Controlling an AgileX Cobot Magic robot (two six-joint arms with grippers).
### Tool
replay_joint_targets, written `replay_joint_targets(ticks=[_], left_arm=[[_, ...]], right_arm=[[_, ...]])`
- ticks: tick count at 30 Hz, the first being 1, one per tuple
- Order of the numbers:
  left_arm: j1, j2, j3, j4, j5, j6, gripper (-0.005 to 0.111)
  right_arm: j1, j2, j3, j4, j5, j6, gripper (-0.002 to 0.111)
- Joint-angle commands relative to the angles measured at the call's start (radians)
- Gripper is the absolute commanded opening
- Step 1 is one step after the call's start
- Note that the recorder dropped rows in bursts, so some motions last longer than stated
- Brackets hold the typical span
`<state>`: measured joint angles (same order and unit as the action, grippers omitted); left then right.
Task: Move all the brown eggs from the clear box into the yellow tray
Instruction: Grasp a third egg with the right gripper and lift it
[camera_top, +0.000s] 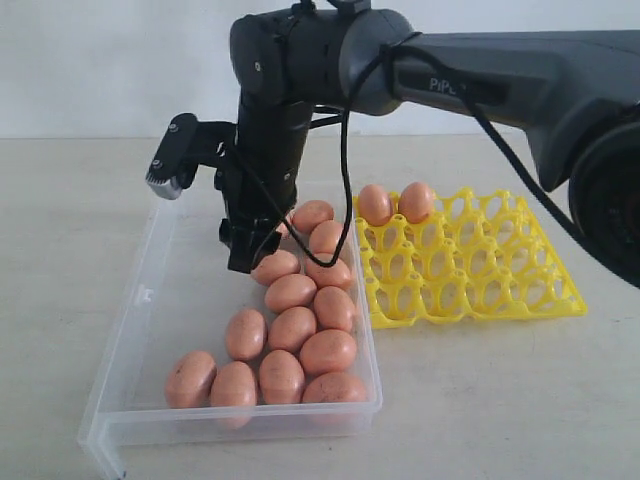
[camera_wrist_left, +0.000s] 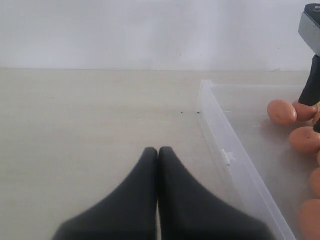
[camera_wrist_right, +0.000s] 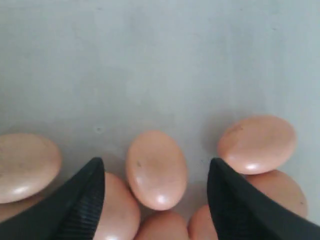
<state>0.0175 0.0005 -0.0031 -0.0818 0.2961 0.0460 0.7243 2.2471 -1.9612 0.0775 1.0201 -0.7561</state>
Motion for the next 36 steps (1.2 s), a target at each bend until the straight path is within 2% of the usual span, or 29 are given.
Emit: replay_joint_targets(ticks=[1,12,31,33,35,36], left_arm=[[-0.006,-0.001,0.003,-0.003,-0.011,-0.001,-0.004],[-0.006,-0.001,0.003,-0.003,-0.011,-0.001,-0.004],[-0.006,-0.001,0.003,-0.003,-0.011,-0.001,-0.004],[-0.006,-0.001,0.003,-0.003,-0.011,-0.001,-0.004],[-0.006,-0.001,0.003,-0.003,-0.011,-0.001,-0.004],[-0.006,-0.001,0.003,-0.003,-0.011,-0.001,-0.004]], right_arm=[[-0.052,0.000,0.031,0.004,-0.073,0.044,0.058],[-0.078,0.000,0.138,0.069,-0.132,0.037,0.058],[-0.076,0.101,0.138,0.122,-0.239,0.015,0.058],[-0.076,0.103,0.138,0.124,-0.246,0.018,0.051],[-0.076,0.103,0.138,0.124,-0.246,0.037,0.034],[-0.076,0.101,0.138,0.124,-0.246,0.052,0.021]])
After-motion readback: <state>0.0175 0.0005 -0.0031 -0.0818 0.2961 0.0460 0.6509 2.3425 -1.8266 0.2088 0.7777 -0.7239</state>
